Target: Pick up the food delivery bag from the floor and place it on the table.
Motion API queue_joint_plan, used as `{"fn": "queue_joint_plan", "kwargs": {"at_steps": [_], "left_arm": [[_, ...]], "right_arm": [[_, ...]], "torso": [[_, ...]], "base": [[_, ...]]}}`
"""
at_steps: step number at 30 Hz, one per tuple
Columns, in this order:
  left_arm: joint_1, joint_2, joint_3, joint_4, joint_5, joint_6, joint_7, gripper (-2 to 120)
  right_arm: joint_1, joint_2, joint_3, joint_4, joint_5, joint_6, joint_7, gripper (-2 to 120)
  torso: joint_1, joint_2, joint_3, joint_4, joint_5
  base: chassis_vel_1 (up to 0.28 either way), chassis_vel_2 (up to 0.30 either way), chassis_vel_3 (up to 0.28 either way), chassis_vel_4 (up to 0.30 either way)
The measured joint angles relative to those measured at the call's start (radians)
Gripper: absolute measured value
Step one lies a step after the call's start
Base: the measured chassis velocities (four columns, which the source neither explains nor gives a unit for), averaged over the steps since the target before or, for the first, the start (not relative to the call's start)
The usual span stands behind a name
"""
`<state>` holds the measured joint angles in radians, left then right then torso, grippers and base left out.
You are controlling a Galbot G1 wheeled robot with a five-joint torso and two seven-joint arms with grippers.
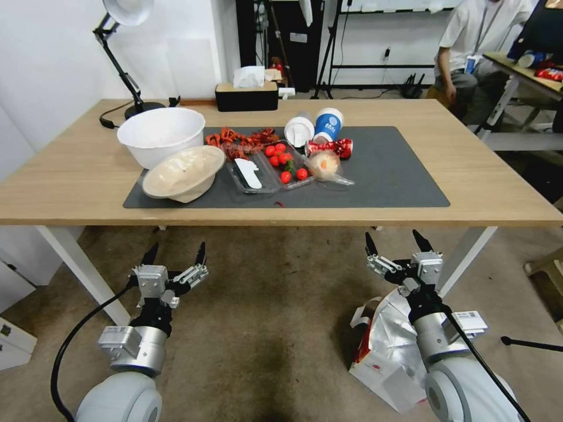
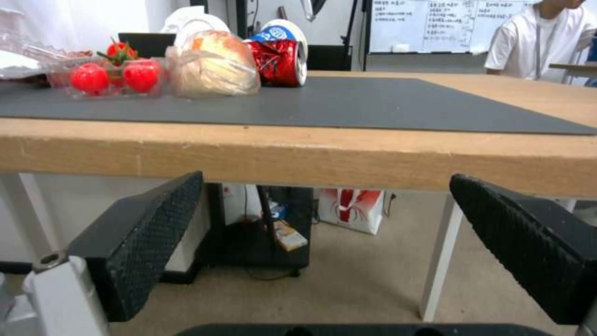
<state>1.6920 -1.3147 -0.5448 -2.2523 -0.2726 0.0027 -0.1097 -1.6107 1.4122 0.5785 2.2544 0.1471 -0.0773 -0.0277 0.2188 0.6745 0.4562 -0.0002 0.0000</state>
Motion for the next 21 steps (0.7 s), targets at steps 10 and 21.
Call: {"fn": "queue_joint_plan", "kwargs": {"at_steps": [10, 21], "left_arm": [[0.008, -0.004, 0.002, -0.003, 0.006, -0.002, 0.003, 99], [0.015, -0.004, 0.000, -0.004, 0.017, -0.007, 0.009, 98]], "right_arm": [[0.004, 0.002, 0.001, 0.000, 0.005, 0.008, 0.011, 100], [0.000, 0.006, 0.001, 0.002, 0.009, 0.012, 0.011, 100]], "torso": [[-0.016, -0.040, -0.024, 0.0000, 0.0001], [-0.034, -0.085, -0.051, 0.0000, 0.0000]], "base": [[0.000, 0.000, 0.000, 0.000], [0.000, 0.000, 0.000, 0.000]]}}
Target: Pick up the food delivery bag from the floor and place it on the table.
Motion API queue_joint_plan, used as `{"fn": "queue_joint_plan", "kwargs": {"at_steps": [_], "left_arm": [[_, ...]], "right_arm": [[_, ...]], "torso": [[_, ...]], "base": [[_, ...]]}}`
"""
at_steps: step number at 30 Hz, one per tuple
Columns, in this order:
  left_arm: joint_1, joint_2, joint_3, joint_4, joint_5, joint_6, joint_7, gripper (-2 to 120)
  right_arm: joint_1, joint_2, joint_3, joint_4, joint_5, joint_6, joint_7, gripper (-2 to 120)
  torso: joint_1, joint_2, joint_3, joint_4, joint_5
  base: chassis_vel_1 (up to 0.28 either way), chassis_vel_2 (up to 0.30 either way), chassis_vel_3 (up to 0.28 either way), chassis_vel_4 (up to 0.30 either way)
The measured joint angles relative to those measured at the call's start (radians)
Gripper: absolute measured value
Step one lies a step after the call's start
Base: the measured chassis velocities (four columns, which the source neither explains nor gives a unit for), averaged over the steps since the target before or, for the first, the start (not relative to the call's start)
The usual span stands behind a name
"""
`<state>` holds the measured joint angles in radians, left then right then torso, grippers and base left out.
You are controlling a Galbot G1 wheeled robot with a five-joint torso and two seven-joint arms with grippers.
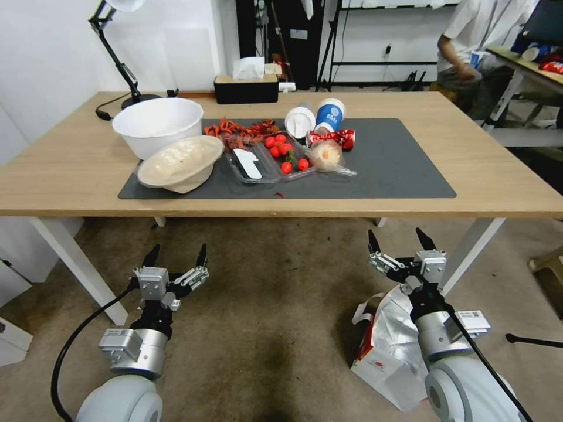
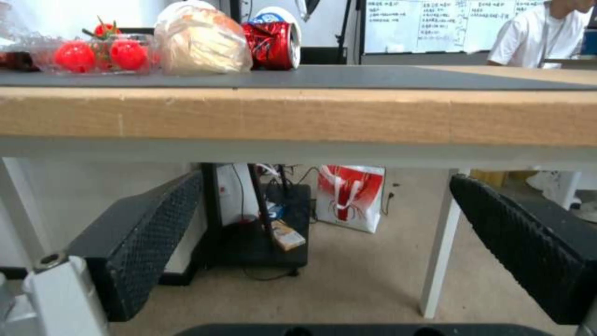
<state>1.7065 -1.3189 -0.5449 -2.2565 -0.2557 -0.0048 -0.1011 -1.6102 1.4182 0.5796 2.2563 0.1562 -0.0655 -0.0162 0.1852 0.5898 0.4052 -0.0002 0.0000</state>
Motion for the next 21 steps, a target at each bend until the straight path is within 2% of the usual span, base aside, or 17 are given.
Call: {"fn": "queue_joint_plan", "kwargs": {"at_steps": [21], "left_arm": [[-0.008, -0.003, -0.009, 0.004, 0.006, -0.008, 0.006, 98]], "right_arm": [[0.013, 0.003, 0.002, 0.008, 0.003, 0.003, -0.005, 100]], "torso": [[-0.034, -0.092, -0.058, 0.0000, 0.0000]], "base": [[0.000, 0.000, 0.000, 0.000]]}}
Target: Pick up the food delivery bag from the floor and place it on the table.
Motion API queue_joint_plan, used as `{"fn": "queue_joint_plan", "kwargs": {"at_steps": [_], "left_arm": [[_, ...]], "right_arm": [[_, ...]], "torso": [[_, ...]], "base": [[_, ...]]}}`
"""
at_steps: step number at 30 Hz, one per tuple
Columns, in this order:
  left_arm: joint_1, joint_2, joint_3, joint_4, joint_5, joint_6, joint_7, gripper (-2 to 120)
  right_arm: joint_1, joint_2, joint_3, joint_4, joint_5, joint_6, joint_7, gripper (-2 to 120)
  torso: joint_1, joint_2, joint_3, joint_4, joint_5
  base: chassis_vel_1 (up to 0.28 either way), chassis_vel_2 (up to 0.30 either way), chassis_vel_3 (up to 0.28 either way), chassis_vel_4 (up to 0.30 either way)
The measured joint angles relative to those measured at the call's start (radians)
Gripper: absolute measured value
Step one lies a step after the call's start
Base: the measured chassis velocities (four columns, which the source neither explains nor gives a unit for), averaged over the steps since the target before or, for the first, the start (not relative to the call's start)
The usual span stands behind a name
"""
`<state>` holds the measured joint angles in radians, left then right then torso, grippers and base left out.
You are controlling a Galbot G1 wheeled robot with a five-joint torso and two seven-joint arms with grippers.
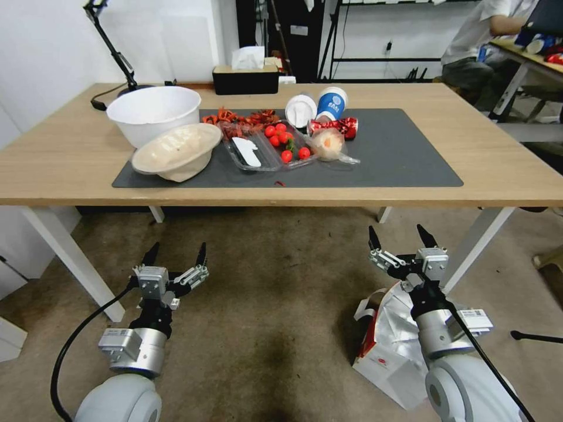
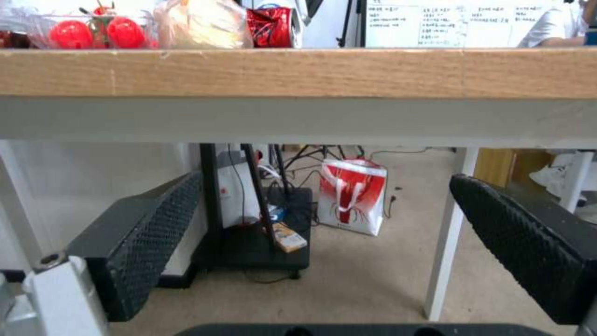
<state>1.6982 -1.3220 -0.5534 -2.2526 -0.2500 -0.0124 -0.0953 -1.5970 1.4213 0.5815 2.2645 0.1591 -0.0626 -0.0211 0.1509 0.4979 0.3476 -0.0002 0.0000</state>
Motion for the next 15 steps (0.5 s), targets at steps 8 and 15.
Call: {"fn": "queue_joint_plan", "kwargs": {"at_steps": [8, 15], "left_arm": [[0.001, -0.005, 0.000, 0.002, 0.000, -0.003, -0.002, 98], [-0.006, -0.003, -0.003, 0.007, -0.001, -0.005, -0.004, 98]], "right_arm": [[-0.001, 0.004, 0.001, 0.000, 0.000, 0.004, -0.002, 100], [-0.004, 0.013, 0.005, 0.004, 0.000, 0.006, -0.002, 100]], "torso": [[-0.011, -0.030, -0.019, 0.0000, 0.0000], [-0.022, -0.061, -0.039, 0.0000, 0.0000]], "base": [[0.000, 0.000, 0.000, 0.000], [0.000, 0.000, 0.000, 0.000]]}}
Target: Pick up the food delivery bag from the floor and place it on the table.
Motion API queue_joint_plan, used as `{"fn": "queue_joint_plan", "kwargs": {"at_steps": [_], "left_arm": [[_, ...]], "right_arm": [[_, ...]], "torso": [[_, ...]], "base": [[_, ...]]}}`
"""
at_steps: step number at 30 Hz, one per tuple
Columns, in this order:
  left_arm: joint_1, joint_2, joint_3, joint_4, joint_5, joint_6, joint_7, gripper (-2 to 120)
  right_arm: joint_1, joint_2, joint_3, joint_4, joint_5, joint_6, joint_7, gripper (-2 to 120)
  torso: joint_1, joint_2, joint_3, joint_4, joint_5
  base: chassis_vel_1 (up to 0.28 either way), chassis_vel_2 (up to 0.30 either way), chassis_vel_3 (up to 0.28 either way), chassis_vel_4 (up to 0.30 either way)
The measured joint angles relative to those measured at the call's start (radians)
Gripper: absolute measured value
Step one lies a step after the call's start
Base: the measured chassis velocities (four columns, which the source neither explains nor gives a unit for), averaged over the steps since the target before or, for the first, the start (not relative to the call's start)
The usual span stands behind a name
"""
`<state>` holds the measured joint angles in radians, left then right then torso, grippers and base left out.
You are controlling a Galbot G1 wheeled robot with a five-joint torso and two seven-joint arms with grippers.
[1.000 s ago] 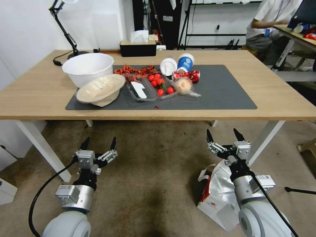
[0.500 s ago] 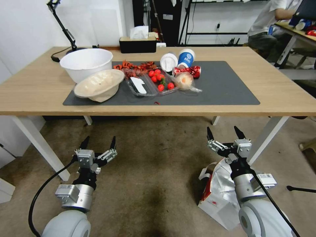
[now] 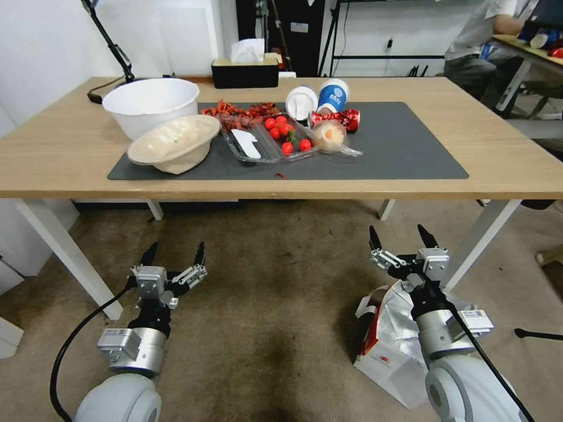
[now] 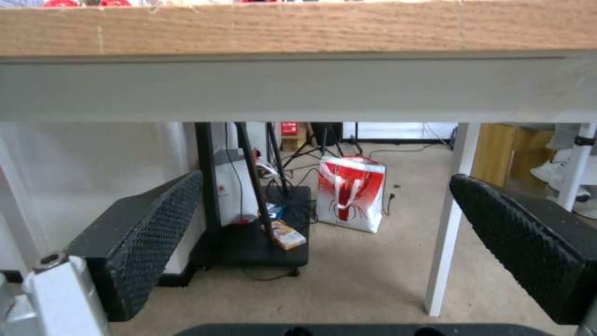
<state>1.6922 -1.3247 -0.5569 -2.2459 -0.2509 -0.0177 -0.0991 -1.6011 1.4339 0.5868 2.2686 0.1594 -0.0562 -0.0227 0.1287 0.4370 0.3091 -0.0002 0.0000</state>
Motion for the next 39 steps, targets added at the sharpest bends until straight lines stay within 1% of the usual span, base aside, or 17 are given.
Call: {"fn": "queue_joint_plan", "kwargs": {"at_steps": [14, 16, 19, 24, 27, 32, 35, 37, 39], "left_arm": [[0.000, 0.000, 0.004, 0.003, 0.000, -0.003, 0.000, 98], [0.003, -0.003, 0.009, 0.007, 0.006, -0.009, 0.000, 97], [0.004, -0.007, 0.013, 0.008, 0.008, -0.010, 0.000, 97], [-0.012, -0.003, -0.005, 0.008, -0.007, -0.004, -0.001, 97], [-0.010, 0.003, -0.011, 0.003, -0.013, -0.002, -0.002, 97], [-0.010, -0.001, -0.008, 0.003, -0.013, -0.002, -0.003, 97], [-0.011, -0.002, -0.003, 0.004, -0.011, -0.001, -0.002, 97], [-0.011, -0.002, -0.003, 0.004, -0.010, -0.001, -0.002, 97], [-0.008, -0.003, -0.002, 0.004, -0.008, -0.001, -0.002, 97]], "right_arm": [[0.006, 0.003, -0.001, -0.003, 0.001, 0.002, 0.003, 100], [0.004, 0.004, -0.001, -0.008, 0.001, 0.009, 0.003, 100], [0.002, 0.004, -0.001, -0.012, 0.001, 0.013, 0.003, 100], [0.007, -0.009, 0.002, -0.010, 0.005, 0.008, 0.003, 100], [0.009, -0.012, 0.004, -0.004, 0.010, 0.001, 0.005, 100], [0.009, -0.009, 0.003, -0.004, 0.010, 0.001, 0.005, 100], [0.009, -0.009, 0.003, -0.004, 0.010, 0.000, 0.005, 100], [0.009, -0.010, 0.003, -0.004, 0.010, 0.000, 0.005, 100], [0.008, -0.009, 0.003, -0.005, 0.011, 0.000, 0.005, 100]], "torso": [[-0.018, -0.051, -0.033, 0.0001, 0.0000], [-0.022, -0.064, -0.042, 0.0000, 0.0000], [-0.025, -0.074, -0.049, 0.0000, 0.0000], [-0.031, -0.092, -0.061, -0.0001, 0.0000], [-0.035, -0.108, -0.073, 0.0000, 0.0001], [-0.041, -0.123, -0.082, 0.0000, 0.0000], [-0.045, -0.138, -0.093, 0.0000, 0.0001], [-0.046, -0.141, -0.096, 0.0000, 0.0000], [-0.049, -0.154, -0.105, 0.0000, 0.0000]], "base": [[0.000, 0.000, 0.000, 0.000], [0.000, 0.000, 0.000, 0.000], [0.000, 0.000, 0.000, 0.000], [0.000, 0.000, 0.000, 0.000], [0.000, 0.000, 0.000, 0.000], [0.000, 0.000, 0.000, 0.000], [0.000, 0.000, 0.000, 0.000], [0.000, 0.000, 0.000, 0.000], [0.000, 0.000, 0.000, 0.000]]}}
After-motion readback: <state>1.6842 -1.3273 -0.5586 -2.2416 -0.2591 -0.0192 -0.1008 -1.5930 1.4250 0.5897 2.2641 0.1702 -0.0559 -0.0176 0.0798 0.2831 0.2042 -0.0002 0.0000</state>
